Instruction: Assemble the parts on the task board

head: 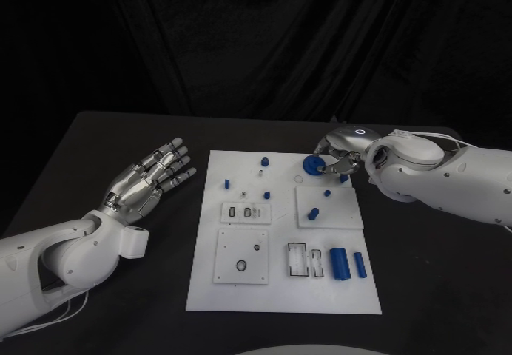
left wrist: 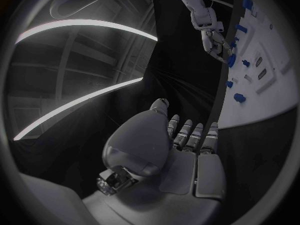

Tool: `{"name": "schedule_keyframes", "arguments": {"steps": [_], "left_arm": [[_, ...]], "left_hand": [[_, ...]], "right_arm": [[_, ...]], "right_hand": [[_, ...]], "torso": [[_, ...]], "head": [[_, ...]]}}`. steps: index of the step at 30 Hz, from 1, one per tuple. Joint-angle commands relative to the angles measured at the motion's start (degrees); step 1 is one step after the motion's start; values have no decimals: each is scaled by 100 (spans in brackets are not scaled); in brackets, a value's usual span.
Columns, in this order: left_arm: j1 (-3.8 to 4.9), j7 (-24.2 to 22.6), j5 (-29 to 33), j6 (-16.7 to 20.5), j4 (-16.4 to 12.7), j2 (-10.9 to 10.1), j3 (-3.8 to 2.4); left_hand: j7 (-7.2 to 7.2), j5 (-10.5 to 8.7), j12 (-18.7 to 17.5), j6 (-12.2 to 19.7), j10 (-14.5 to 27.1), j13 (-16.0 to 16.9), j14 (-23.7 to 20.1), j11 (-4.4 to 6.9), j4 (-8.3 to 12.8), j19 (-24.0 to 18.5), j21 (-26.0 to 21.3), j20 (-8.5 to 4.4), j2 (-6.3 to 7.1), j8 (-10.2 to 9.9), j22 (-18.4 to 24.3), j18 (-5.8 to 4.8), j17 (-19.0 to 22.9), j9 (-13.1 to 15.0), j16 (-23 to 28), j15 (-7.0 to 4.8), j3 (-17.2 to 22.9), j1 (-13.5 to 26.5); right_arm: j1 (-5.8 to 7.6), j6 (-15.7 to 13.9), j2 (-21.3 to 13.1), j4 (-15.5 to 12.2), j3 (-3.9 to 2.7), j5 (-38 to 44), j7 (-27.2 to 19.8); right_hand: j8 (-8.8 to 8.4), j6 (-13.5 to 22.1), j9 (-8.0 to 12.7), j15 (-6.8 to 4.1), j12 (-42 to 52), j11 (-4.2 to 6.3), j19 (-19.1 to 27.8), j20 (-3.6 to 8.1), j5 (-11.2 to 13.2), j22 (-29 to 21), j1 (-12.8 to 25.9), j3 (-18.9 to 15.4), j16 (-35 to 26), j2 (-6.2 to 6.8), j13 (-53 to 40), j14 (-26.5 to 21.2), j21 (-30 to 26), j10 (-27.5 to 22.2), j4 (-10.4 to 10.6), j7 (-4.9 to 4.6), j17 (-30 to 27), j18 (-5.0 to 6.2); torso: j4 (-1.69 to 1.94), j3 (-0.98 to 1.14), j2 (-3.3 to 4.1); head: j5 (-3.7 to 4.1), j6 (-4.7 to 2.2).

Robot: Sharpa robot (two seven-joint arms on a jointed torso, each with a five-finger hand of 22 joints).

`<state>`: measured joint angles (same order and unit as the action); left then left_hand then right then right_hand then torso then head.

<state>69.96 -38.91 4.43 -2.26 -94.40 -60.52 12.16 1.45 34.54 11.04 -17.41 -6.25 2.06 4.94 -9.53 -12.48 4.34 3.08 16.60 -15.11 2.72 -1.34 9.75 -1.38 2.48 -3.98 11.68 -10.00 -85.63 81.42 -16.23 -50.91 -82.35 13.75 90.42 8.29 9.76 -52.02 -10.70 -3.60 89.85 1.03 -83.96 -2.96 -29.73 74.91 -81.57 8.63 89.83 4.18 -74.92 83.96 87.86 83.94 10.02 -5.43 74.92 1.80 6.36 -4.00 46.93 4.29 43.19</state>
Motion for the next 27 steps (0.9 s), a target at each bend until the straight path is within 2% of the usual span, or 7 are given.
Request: {"name": "schedule_keyframes", "arguments": {"steps": [1,7,12,17,20,27], "left_arm": [[-3,-248,-12,-83,-2,11,-4],[-3,-243,-12,-90,0,11,-4],[-4,-243,-12,-85,-21,-10,-4],[-4,-240,-12,-74,-44,-37,-4],[-4,-237,-12,-63,-52,-49,-4],[-4,-233,-11,-53,-60,-42,-4]], "left_hand": [[33,25,32,-12,-8,6,5,-39,21,17,-2,23,-13,38,-7,-55,-10,5,-21,34,12,-23],[36,25,33,-2,-8,6,10,-41,23,17,-2,23,-14,36,-7,-58,-11,3,-25,36,16,-23],[36,25,33,-2,-8,6,10,-41,23,17,-2,23,-14,36,-7,-58,-11,3,-25,36,16,-23],[40,25,44,-12,-14,8,18,-44,27,21,0,23,-16,38,-8,-62,-13,4,-32,41,21,-22],[43,25,66,-14,-30,12,36,-55,35,25,3,24,-14,38,-9,-74,-17,4,-47,56,30,-18],[43,25,66,-14,-30,12,36,-55,35,25,3,24,-14,38,-9,-74,-17,4,-47,56,30,-18]], "right_arm": [[-63,113,-6,5,40,27,-13],[-63,67,-30,-29,40,27,-21],[-45,-63,-115,-197,39,27,7],[75,-254,-165,-387,38,27,20],[191,-348,-174,-524,38,27,29],[341,-313,-41,-694,37,27,38]], "right_hand": [[1005,-254,-1302,-59,15,61,-375,59,18,1361,21,24,17,-57,-1508,604,-16,606,-46,288,1508,-95],[1155,-302,-1443,-82,15,71,-387,76,-26,1370,47,46,17,-53,-1508,604,-8,606,-68,284,1508,-100],[1190,-281,-1490,-85,15,70,-407,80,-108,1383,76,57,17,-37,-1508,604,11,606,-62,279,1508,-107],[1229,-326,-1538,-85,15,64,-451,82,-126,1412,141,58,17,-9,-1508,604,55,606,-25,267,1508,-123],[1238,-344,-1555,-85,15,66,-468,83,-105,1422,169,59,17,3,-1508,604,71,606,-6,273,1508,-129],[1193,-361,-1567,-91,15,70,-473,88,43,1426,236,78,17,30,-1508,604,75,606,53,271,1508,-130]], "torso": [[-12,2,-5],[3,0,-1],[7,0,4],[3,-2,2],[5,-2,4],[22,-10,10]], "head": [[-10,15],[-11,15],[-42,25],[-64,38],[-69,39],[-76,38]]}}
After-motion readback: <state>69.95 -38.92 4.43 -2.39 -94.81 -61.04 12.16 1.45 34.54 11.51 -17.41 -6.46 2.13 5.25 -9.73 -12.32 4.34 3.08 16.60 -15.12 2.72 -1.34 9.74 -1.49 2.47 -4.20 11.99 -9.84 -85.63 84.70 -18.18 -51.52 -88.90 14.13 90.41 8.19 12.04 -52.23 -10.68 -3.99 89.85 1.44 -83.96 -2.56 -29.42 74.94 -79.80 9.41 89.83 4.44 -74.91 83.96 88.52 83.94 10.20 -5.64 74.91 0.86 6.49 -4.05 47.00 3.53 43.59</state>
